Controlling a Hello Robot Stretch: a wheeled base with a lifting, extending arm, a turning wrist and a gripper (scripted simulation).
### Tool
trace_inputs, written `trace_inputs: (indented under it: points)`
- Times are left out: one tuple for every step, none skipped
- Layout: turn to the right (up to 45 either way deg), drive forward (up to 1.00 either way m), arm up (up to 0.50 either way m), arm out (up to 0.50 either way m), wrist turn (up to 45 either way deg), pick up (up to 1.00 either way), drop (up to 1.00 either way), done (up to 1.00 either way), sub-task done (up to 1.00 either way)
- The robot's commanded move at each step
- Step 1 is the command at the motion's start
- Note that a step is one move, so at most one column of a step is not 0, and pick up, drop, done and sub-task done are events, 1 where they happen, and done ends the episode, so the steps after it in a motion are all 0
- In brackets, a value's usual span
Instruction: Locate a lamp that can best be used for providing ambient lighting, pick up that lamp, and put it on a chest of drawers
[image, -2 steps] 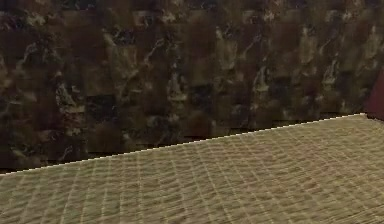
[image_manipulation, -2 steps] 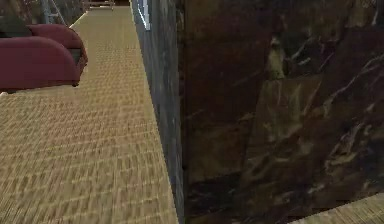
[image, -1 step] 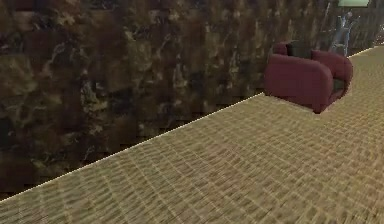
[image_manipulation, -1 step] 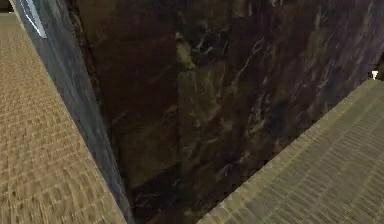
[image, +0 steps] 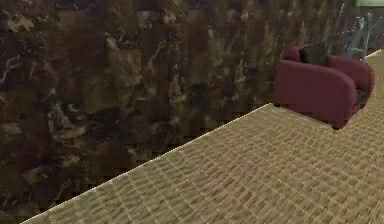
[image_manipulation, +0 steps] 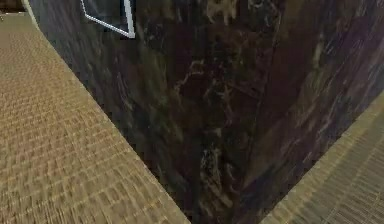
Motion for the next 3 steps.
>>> trace_inputs:
  points:
    - [45.0, 0.00, 0.00, 0.00, 0.0, 0.00, 0.00, 0.00, 0.00]
    - [9.0, 0.00, 0.00, 0.00, 0.0, 0.00, 0.00, 0.00, 0.00]
    - [0.0, 0.15, 0.00, 0.00, 0.0, 0.00, 0.00, 0.00, 0.00]
